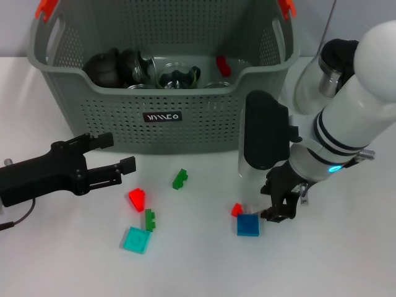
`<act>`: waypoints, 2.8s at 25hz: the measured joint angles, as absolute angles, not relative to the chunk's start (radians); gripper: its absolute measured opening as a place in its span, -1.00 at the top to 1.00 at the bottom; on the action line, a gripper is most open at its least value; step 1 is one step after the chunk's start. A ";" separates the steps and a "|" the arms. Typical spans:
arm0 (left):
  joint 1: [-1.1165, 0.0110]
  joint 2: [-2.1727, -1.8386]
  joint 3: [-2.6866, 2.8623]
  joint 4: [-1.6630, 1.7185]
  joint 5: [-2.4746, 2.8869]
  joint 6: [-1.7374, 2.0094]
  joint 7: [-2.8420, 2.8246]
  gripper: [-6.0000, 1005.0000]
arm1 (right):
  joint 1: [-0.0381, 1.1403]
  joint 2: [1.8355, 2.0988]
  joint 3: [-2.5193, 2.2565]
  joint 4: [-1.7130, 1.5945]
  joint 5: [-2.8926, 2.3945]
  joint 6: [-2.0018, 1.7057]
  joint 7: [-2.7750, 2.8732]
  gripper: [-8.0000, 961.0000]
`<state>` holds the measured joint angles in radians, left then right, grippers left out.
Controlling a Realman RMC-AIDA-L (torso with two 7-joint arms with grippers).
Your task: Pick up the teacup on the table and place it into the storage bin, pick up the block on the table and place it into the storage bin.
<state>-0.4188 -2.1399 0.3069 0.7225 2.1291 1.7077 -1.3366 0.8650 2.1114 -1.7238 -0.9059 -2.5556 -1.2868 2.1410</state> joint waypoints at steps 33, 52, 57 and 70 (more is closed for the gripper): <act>-0.414 -2.138 0.292 0.725 2.129 1.709 -1.334 -0.75 | 0.845 2.100 -1.275 -1.656 -2.415 -1.841 2.225 0.74; -0.412 -2.137 0.278 0.722 2.124 1.716 -1.333 -0.75 | 1.009 2.095 -1.165 -1.324 -2.643 -1.347 2.376 0.57; -0.411 -2.137 0.278 0.722 2.124 1.715 -1.334 -0.75 | 0.937 2.093 -1.151 -1.438 -2.513 -1.392 2.341 0.14; -0.413 -2.137 0.279 0.722 2.125 1.712 -1.333 -0.75 | 0.725 2.076 -1.121 -1.495 -2.128 -1.943 2.102 -0.71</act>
<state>-0.4130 -2.1368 0.2788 0.7224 2.1252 1.7122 -1.3332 0.7251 2.0760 -1.1213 -1.4955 -2.1284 -1.9431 2.1016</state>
